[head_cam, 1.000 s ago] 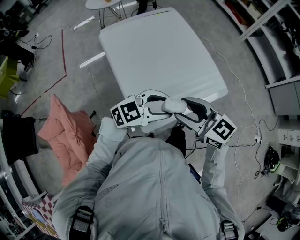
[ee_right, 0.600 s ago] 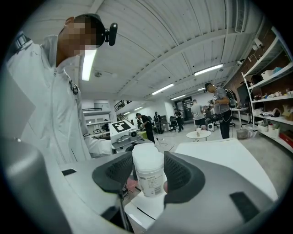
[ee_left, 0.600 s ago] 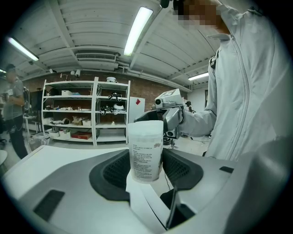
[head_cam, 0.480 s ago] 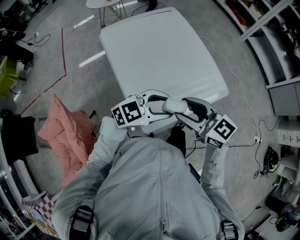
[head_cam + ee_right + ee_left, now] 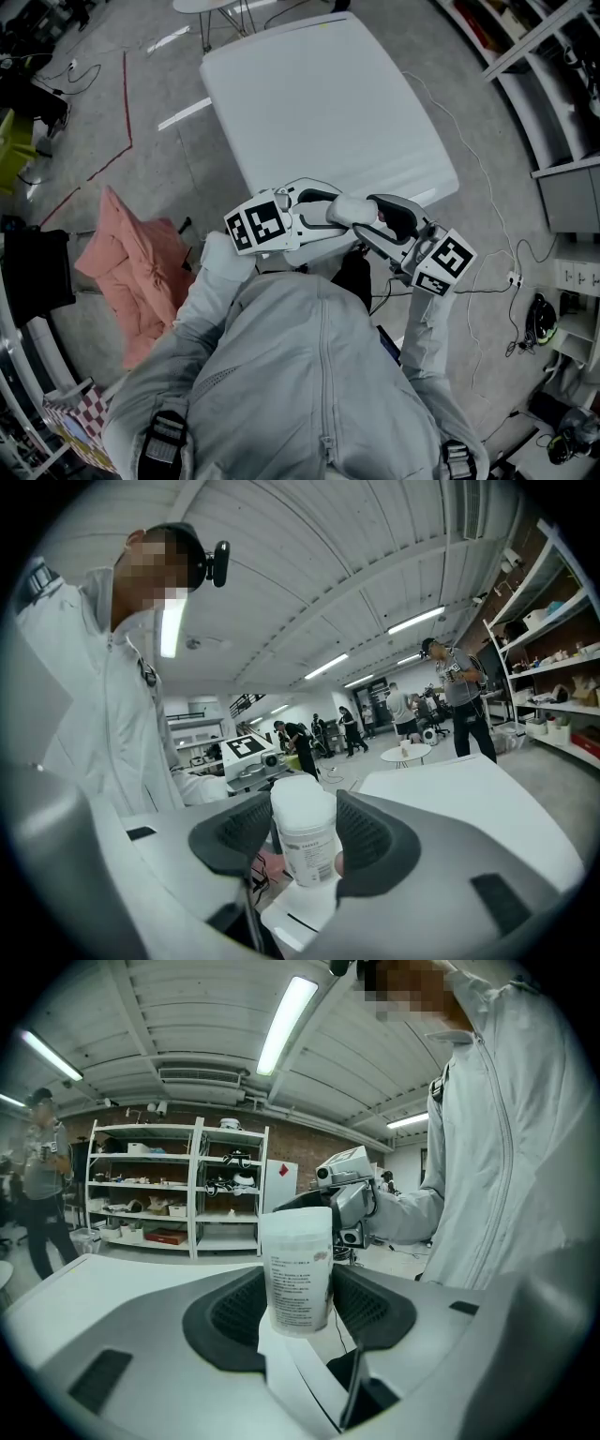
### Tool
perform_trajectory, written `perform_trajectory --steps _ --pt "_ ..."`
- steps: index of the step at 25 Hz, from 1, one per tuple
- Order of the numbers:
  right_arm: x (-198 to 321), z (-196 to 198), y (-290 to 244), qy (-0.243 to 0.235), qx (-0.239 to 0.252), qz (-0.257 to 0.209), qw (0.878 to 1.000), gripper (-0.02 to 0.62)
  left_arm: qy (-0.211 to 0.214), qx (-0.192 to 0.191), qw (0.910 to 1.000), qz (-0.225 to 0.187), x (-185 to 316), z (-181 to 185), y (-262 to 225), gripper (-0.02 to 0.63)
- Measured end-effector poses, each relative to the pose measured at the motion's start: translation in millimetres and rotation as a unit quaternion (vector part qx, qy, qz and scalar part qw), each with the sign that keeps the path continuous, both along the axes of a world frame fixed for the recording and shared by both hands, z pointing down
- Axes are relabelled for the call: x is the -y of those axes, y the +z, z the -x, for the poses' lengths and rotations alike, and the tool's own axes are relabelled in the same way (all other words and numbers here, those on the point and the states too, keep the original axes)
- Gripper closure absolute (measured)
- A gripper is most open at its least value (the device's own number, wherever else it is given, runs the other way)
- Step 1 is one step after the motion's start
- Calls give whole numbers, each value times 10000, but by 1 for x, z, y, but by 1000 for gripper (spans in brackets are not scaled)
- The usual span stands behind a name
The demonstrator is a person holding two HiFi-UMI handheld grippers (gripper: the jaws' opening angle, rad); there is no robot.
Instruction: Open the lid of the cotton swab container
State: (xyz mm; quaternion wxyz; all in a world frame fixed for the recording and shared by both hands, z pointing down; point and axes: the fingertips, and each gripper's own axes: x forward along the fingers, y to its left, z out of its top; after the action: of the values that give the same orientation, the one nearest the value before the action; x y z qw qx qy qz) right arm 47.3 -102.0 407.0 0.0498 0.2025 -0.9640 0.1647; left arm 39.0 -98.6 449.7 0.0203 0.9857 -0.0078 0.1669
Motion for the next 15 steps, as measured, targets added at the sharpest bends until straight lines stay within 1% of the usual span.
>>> perform_trajectory --steps 2,3,6,8,12,15 --pt "5 1 -8 86 431 199 9988 362 -2 151 9997 -203 1 -3 3 381" --pt "7 1 -10 140 540 214 9982 365 15 184 9996 -230 2 -4 4 387" --pt "9 3 -12 162 431 105 9989 365 32 30 10000 -48 1 -5 4 387" --pt "10 3 -11 129 433 190 9988 365 -2 66 9999 -103 3 -5 5 387" --pt "15 -3 -12 195 794 476 9955 364 -21 112 9996 -255 6 -7 4 387" --pt "18 -6 -15 227 1025 534 9930 362 -73 43 9996 -264 7 -8 1 387"
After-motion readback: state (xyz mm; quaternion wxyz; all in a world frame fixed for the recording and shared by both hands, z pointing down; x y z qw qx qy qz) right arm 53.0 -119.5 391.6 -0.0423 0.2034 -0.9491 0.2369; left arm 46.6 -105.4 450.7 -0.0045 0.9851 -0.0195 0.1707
